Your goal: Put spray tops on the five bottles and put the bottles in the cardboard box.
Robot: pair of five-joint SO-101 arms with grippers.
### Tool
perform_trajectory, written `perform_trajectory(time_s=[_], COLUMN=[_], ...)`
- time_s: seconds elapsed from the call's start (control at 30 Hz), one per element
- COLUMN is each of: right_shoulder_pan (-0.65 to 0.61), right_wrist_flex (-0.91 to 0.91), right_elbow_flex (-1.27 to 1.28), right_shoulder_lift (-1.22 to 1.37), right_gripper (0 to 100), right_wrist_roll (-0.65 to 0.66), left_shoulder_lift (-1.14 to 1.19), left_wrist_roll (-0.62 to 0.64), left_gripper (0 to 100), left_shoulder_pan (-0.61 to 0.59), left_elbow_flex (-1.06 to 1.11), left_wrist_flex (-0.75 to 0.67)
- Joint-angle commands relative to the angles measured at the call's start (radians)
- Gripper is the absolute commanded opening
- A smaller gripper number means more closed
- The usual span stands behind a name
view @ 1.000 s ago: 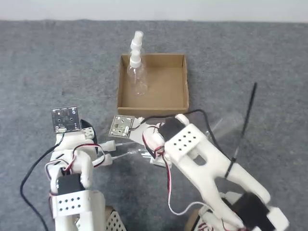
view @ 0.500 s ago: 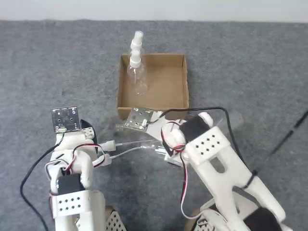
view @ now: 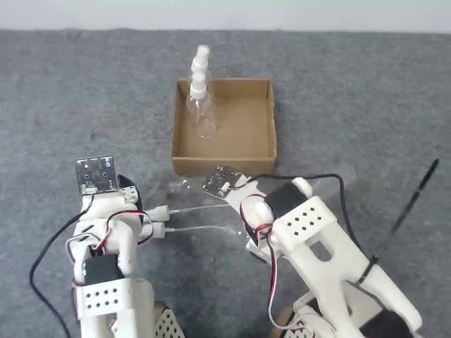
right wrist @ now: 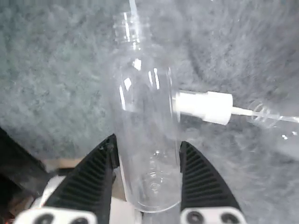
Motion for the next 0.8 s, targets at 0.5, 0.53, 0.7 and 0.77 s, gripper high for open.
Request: perform_trajectory(time_s=[0.5, 0.53, 0.7, 0.77], right_shoulder_pan=[-0.013, -0.031, -0.159, -0.182], right_wrist_flex=[-0.16, -0.16, -0.159, -0.159], right_elbow_flex=[0.092, 0.092, 0.066, 0.055], right_shoulder_lift=[-0.045, -0.047, -0.038, -0.038], right_gripper=[40.4, 40.7, 40.6, 40.6], right_wrist_roll=[-0.055, -0.055, -0.055, -0.055], left_shoulder_lift=[-0.015, -0.015, -0.015, -0.015], left_wrist_roll=[-0.009, -0.009, -0.009, -0.009], left_gripper=[3, 3, 3, 3], left_shoulder_pan=[-0.003, -0.003, -0.003, -0.003], left_elbow_flex=[-0.008, -0.008, -0.008, -0.008], left_wrist_flex=[-0.029, -0.029, -0.029, -0.029])
